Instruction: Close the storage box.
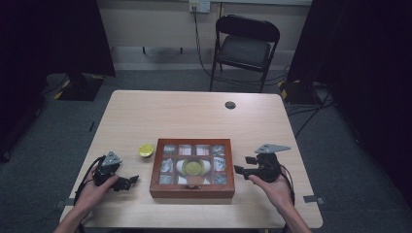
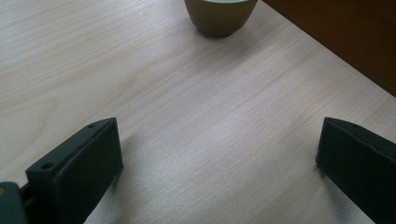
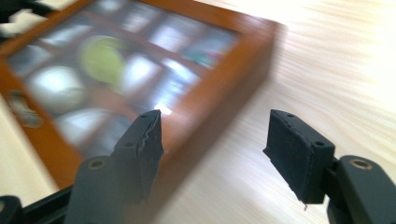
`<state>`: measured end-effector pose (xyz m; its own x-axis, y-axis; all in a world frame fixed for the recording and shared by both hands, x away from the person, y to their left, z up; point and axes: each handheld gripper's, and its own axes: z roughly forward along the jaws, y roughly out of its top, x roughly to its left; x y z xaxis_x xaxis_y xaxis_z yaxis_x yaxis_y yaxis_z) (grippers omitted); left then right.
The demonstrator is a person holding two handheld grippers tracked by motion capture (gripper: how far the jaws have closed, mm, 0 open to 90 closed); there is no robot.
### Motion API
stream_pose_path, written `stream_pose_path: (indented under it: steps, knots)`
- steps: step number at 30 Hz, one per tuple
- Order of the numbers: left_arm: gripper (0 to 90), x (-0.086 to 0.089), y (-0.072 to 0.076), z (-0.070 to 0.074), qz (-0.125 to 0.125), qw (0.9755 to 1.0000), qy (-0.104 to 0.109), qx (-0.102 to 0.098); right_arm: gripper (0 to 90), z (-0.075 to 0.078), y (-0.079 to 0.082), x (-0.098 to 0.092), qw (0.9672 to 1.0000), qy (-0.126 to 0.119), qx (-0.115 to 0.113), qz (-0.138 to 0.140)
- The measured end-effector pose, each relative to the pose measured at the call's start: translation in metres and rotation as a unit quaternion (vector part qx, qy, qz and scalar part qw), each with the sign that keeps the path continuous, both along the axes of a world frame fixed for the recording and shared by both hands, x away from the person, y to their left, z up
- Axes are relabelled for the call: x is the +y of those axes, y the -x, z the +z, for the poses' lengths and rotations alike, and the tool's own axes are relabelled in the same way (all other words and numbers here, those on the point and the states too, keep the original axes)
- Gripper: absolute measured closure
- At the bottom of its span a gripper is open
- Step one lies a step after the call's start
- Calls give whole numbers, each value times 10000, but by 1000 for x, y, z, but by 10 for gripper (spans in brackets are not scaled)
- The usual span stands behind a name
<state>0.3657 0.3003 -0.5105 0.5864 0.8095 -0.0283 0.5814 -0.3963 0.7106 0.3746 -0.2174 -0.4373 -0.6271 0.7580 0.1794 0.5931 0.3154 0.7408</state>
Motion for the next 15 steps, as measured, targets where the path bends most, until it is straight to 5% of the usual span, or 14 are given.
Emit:
stream_pose_path:
  steps: [7, 15]
  knots:
    - [0, 0, 0, 0, -1, 10000, -2, 1, 284, -25, -5, -40, 9969, 213, 297, -699]
    - [0, 0, 0, 0, 1, 10000, -2, -1, 227, -47, -15, -62, 9856, 829, 500, -1388]
